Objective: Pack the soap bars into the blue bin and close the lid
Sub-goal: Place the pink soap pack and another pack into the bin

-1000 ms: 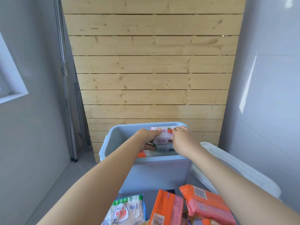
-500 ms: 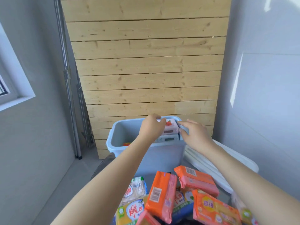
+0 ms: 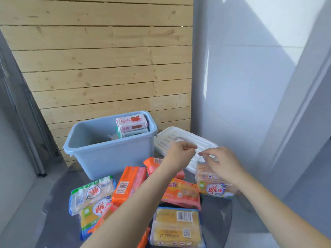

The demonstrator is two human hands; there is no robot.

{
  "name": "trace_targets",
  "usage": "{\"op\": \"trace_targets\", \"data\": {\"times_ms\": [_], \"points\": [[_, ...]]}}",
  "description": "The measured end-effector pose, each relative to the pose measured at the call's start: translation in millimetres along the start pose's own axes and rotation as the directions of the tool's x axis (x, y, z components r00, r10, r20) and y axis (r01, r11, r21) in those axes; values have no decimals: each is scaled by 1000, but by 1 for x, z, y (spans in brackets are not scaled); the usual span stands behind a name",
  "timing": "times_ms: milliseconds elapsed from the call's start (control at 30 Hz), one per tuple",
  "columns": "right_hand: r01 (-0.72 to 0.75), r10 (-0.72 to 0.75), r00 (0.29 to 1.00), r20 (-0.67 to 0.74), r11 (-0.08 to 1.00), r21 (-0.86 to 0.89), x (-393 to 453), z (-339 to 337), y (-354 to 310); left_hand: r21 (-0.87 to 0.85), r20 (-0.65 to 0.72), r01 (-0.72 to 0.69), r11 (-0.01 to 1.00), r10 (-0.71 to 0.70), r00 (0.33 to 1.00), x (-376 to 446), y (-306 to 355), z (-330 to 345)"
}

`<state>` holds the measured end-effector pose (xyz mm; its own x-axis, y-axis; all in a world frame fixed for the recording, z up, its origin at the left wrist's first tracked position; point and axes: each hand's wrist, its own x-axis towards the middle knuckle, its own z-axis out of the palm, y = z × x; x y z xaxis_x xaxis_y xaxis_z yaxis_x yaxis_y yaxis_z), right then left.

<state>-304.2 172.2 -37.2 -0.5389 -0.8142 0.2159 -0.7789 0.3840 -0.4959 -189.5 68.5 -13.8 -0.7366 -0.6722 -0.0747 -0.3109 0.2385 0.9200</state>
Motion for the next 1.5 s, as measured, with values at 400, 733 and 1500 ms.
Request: {"op": "trace_targets", "data": {"times_ms": [400, 733, 1500], "points": [[34, -57, 910, 410, 997, 62, -5, -4, 57, 49, 297, 79, 996, -90, 951, 16, -46, 32], [-63, -15, 934, 357, 976, 207, 2, -28, 34, 123, 285, -112, 986, 73, 956, 11, -33, 9], [322, -479, 778, 406, 860, 396, 175, -1, -209, 66, -154, -98, 993, 107, 982, 16, 4, -264]]}}
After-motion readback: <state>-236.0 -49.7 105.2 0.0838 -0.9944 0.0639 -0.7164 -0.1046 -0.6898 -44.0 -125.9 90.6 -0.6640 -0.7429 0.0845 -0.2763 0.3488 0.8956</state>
